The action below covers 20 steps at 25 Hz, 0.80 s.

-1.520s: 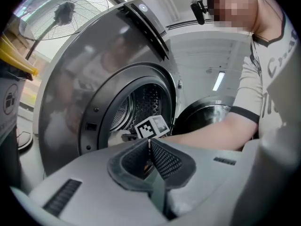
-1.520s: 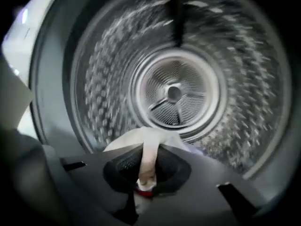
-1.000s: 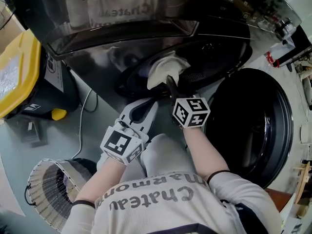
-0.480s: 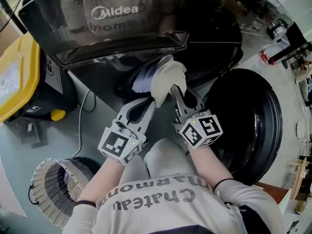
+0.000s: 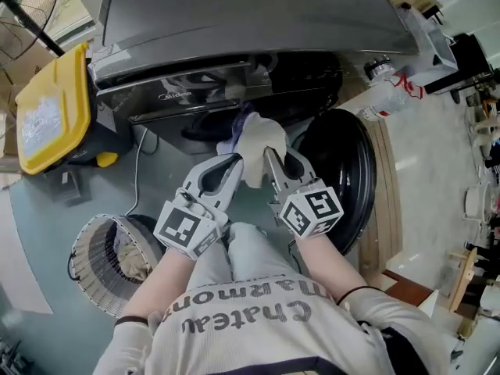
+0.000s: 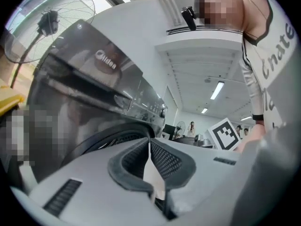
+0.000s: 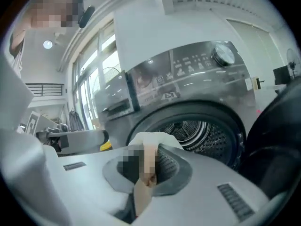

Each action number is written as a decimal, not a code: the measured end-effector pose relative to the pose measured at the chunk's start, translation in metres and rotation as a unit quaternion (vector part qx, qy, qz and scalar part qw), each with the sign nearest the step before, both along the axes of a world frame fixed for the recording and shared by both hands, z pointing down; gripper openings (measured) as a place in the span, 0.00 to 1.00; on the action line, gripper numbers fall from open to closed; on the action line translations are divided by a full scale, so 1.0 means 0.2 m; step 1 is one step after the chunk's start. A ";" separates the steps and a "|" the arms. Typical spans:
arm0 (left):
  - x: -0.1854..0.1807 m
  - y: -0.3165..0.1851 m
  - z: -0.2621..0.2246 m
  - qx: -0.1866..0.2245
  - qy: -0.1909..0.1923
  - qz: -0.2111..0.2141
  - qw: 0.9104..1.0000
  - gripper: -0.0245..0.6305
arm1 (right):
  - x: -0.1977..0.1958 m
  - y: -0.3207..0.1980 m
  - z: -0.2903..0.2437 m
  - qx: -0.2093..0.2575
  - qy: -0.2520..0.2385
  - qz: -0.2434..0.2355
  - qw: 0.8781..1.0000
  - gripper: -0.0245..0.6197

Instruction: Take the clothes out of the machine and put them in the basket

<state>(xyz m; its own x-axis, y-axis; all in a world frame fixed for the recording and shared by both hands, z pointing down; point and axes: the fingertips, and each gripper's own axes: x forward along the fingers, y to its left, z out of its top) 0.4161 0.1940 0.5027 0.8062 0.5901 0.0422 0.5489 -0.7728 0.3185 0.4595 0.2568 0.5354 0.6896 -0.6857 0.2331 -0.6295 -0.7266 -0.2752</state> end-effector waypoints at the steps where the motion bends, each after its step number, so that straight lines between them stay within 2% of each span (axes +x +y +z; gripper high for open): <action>1: -0.02 0.00 -0.09 0.002 -0.002 -0.004 1.000 0.05 | -0.02 0.01 -0.09 -0.001 -0.005 -0.008 1.000 0.11; 5: -0.12 -0.02 -0.46 0.014 -0.011 -0.031 0.999 0.05 | -0.13 0.05 -0.41 -0.008 -0.029 -0.044 0.999 0.11; 9: -0.21 -0.04 -0.78 0.012 -0.014 -0.072 0.997 0.05 | -0.19 0.12 -0.74 -0.015 -0.022 -0.066 0.997 0.11; 14: -0.32 -0.14 -1.12 0.003 0.017 -0.120 0.993 0.05 | -0.22 0.05 -1.12 -0.001 0.033 -0.102 0.994 0.11; 20: -0.54 -0.40 -1.36 -0.002 0.005 -0.177 0.984 0.05 | -0.31 -0.21 -1.56 0.020 0.103 -0.140 0.985 0.11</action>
<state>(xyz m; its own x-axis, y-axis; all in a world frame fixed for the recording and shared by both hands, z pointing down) 0.3086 0.1149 0.2308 0.9616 0.2728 0.0310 0.2494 -0.9150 0.3171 0.3978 0.2146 0.2240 0.5020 -0.8615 0.0760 -0.8491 -0.5076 -0.1459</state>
